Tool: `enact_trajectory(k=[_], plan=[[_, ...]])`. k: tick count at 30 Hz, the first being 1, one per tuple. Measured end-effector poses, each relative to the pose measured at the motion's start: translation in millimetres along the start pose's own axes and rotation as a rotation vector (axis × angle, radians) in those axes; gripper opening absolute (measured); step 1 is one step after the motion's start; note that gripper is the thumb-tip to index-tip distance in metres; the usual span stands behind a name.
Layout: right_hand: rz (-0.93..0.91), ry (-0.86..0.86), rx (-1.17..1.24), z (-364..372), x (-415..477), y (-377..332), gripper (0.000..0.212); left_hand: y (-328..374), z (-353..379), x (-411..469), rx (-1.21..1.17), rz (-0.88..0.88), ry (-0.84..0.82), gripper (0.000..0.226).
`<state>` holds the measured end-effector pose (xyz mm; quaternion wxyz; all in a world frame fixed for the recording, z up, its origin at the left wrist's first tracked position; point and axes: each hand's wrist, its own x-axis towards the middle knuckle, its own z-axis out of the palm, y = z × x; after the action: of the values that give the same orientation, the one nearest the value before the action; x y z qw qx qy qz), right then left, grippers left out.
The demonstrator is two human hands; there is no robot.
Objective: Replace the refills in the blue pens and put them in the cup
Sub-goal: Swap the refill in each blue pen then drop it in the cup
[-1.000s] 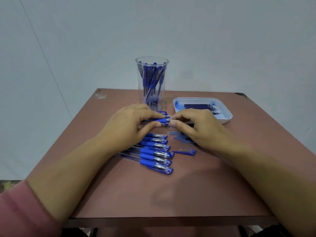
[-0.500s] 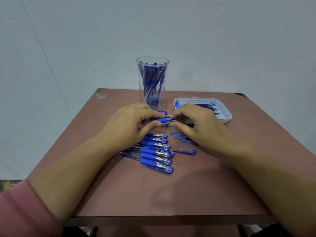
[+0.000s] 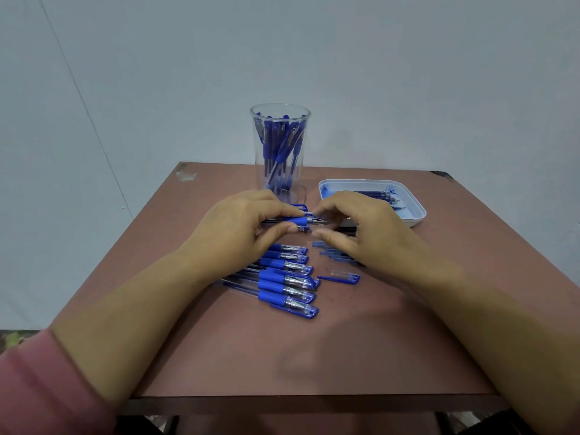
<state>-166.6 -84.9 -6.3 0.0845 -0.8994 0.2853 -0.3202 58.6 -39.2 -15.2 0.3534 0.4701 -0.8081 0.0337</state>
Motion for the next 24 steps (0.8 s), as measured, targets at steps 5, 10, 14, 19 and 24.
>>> enact_trajectory(k=[5,10,14,19,24], plan=[[-0.022,-0.002,-0.033,-0.4,0.9,-0.1,0.019,0.9,-0.3,0.6,-0.005,0.002,0.002,0.033],[-0.025,0.018,0.002,-1.5,0.0,-1.1,0.020,0.4,0.5,-0.1,-0.009,0.000,0.003,0.032],[-0.026,0.011,-0.006,-1.1,0.1,-3.7,0.012,0.9,1.9,0.1,-0.004,-0.002,-0.008,0.032],[0.159,-0.099,0.083,-12.0,-1.7,-1.3,0.025,-3.8,-3.5,0.6,0.028,-0.043,0.012,0.025],[0.150,-0.357,0.015,-35.6,-12.8,-2.5,0.025,-7.0,-7.4,-0.1,0.026,-0.068,0.020,0.027]])
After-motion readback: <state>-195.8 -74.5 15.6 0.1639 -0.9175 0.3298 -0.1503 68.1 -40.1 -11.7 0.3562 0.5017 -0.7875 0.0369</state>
